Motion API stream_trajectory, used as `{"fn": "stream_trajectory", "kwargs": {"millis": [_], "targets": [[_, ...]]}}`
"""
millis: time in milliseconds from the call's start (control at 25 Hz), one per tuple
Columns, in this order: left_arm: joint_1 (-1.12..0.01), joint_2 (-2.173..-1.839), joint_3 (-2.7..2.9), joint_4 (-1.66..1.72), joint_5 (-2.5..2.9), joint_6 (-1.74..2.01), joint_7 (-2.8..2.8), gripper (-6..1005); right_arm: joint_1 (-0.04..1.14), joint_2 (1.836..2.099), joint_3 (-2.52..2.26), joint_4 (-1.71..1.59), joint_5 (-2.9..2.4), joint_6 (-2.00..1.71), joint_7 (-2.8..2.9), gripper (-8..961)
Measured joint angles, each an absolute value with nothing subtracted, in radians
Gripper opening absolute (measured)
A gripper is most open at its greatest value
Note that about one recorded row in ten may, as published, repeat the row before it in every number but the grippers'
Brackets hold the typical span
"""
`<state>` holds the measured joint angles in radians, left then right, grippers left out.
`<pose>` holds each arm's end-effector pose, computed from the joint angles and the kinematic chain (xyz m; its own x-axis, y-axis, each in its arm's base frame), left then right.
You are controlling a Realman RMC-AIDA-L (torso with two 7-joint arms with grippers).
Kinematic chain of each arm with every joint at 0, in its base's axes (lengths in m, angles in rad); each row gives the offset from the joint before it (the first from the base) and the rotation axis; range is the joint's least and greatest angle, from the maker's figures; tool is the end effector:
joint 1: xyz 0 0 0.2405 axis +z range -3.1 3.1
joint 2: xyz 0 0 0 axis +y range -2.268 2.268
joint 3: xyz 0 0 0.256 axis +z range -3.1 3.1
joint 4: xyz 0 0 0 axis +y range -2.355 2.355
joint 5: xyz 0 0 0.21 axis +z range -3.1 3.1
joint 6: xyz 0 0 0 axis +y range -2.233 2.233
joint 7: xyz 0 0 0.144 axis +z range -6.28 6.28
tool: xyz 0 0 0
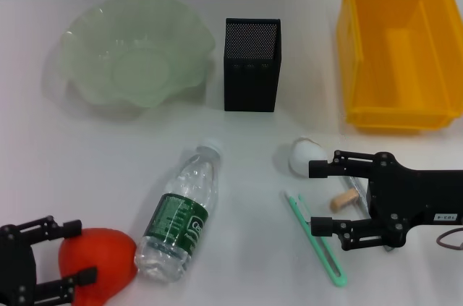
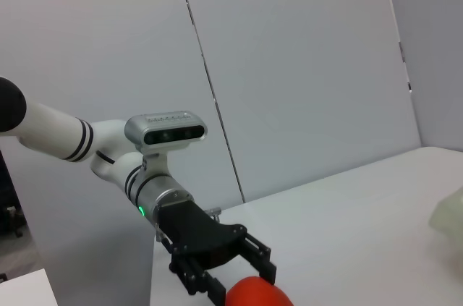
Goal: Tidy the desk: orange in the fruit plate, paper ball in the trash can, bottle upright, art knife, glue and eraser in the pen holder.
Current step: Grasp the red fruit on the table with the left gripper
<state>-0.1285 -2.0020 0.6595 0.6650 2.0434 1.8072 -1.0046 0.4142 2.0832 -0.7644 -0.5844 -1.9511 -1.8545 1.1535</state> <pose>-0.3614 0.1822 0.0318 0.8377 0.3031 0.4543 0.4190 -0.8902 -0.1787 0.2649 0.2561 -0.0137 0.7678 -0.2465 -0.5914 -0.2596 -0.9636 0.0646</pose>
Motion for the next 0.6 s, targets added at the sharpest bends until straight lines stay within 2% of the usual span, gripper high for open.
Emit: {"fn": "stream_trajectory", "kwargs": {"millis": [200,280,600], "targets": [[-0.158,-2.002,0.655,0.654,2.098,1.798,-1.006,784,0.416,2.083,-0.760,-0.584,-1.951,-1.854,1.153,831],[-0.164,-2.004,0.654,0.656,2.101,1.794,-1.006,612,0.416,2.083,-0.759,-0.584,-1.951,-1.854,1.154,831],[-0.197,-2.005,0.625,0.662,2.105,1.795,-1.013,327,0.411,2.083,-0.759,-0.584,-1.951,-1.855,1.157,830]]}}
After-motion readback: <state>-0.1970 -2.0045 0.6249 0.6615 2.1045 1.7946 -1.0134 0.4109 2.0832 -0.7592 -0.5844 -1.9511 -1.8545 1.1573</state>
